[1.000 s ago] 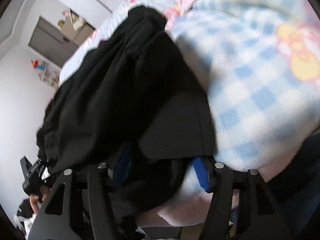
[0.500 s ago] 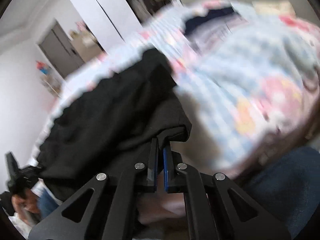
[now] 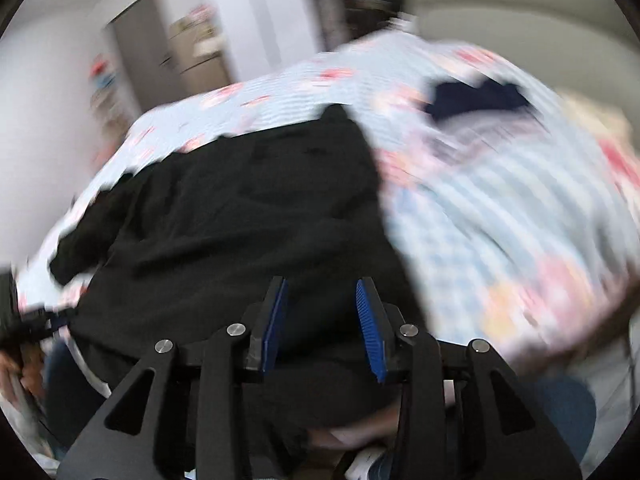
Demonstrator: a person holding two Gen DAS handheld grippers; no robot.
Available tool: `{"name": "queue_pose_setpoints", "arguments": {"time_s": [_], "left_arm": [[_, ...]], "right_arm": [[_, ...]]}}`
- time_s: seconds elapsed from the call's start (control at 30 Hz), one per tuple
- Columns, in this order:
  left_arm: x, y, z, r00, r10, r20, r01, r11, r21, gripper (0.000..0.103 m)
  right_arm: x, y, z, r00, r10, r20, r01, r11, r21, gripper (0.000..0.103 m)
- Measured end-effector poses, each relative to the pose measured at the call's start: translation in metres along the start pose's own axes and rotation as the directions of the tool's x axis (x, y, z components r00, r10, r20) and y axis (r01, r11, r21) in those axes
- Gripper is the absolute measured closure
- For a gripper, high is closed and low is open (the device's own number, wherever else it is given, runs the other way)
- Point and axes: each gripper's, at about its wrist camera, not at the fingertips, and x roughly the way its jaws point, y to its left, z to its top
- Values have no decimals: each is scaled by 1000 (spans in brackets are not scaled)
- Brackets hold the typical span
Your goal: Fold clothes
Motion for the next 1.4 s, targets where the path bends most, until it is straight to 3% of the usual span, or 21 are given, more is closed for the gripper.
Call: {"name": "queue_pose_setpoints", "arguments": {"time_s": [0.07, 0.13, 0.2, 0.27, 0.33, 0.37, 0.4, 0.43, 0.47, 0.57, 0.67, 0.73, 0.8, 0.83, 0.87, 0.97, 1.03, 1.13, 1.27, 1.4], "left_arm": [[-11, -17, -12, 999, 46, 27, -46, 999, -12, 63], [-25, 0, -18, 998, 47, 45, -45, 998, -42, 63], [-16, 7, -6, 1000, 21, 18, -20, 998, -56, 60], [-1, 10, 8, 1000, -23, -18, 22, 998, -56, 48], [13, 6, 18, 996, -81, -48, 80, 996, -27, 40], [20, 1, 22, 994, -100, -54, 100, 995, -4, 42], [28, -3, 23, 992, -105, -69, 106, 994, 9, 49], [37, -6, 23, 991, -104, -89, 106, 994, 18, 77], [44, -8, 21, 990, -97, -101, 99, 995, 16, 85], [53, -7, 17, 990, -95, -109, 95, 995, 0, 94], [54, -4, 16, 988, -113, -104, 113, 994, -12, 96], [54, -1, 16, 987, -125, -100, 124, 992, -20, 96], [55, 1, 15, 986, -138, -97, 136, 990, -28, 96], [55, 2, 15, 985, -144, -95, 141, 989, -32, 95], [55, 3, 14, 984, -150, -93, 147, 988, -36, 95], [55, 4, 13, 986, -144, -86, 142, 989, -34, 101], [50, 0, 12, 993, -91, -73, 91, 996, -6, 101], [37, 7, 12, 995, -78, -59, 78, 997, -13, 101], [40, 20, 4, 994, -60, -87, 57, 998, -37, 101], [39, 24, 1, 995, -49, -92, 44, 997, -59, 98]], "right_arm": [[16, 33, -6, 992, 110, -60, -113, 993, -41, 65], [40, 66, -11, 972, 197, -128, -207, 976, -74, 63], [72, 99, -17, 946, 254, -202, -278, 955, -103, 59], [107, 125, -21, 912, 288, -291, -335, 934, -123, 59], [114, 152, -19, 901, 300, -315, -366, 914, -174, 59], [112, 164, -15, 902, 309, -302, -374, 908, -189, 57], [110, 176, -10, 903, 318, -288, -383, 901, -203, 49], [116, 186, -1, 903, 322, -284, -386, 898, -209, 43], [123, 196, 8, 903, 325, -281, -390, 896, -214, 36], [145, 236, 30, 899, 337, -281, -413, 864, -286, 34], [187, 281, 45, 871, 322, -372, -465, 787, -406, 29], [226, 307, 43, 860, 221, -459, -463, 716, -522, 29], [253, 313, 43, 834, 176, -522, -468, 727, -502, 35], [266, 315, 43, 819, 154, -553, -469, 734, -491, 45], [270, 316, 43, 784, 206, -585, -517, 738, -433, 73], [269, 319, 40, 804, 222, -551, -505, 744, -437, 90], [265, 322, 40, 825, 234, -514, -486, 758, -435, 93], [253, 332, 43, 856, 249, -454, -467, 748, -471, 97], [274, 331, 37, 842, 276, -463, -477, 781, -403, 98], [289, 305, 42, 802, 376, -464, -507, 839, -198, 94]]}}
